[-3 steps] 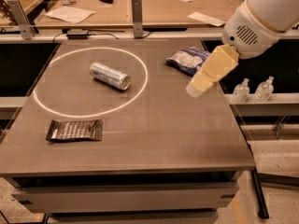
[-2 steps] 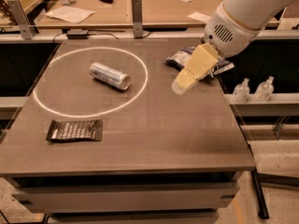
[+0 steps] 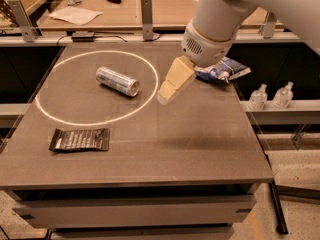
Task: Place redbull can upright
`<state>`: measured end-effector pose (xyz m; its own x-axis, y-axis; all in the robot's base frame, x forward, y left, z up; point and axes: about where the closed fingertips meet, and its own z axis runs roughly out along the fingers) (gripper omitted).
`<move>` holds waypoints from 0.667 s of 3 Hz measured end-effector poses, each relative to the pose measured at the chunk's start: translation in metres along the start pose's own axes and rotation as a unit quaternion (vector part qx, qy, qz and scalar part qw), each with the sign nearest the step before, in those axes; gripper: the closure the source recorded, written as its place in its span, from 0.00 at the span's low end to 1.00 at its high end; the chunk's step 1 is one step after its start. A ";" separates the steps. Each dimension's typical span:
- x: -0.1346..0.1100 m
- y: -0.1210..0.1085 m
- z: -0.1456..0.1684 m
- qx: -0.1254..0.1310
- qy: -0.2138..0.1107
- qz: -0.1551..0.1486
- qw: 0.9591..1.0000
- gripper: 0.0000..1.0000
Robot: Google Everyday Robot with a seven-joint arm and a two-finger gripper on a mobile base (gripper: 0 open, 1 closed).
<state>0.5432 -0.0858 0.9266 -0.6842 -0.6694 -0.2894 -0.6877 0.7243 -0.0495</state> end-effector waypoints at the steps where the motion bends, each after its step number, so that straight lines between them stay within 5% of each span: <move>1: -0.029 0.007 0.014 0.012 0.017 -0.027 0.999 0.00; 2: -0.058 0.012 0.020 0.016 0.029 -0.057 0.998 0.00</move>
Offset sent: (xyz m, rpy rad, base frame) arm 0.0574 0.0790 0.0039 -0.1367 0.0169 0.1628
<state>0.5795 -0.0353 0.9240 -0.6160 -0.7550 -0.2249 -0.7541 0.6477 -0.1089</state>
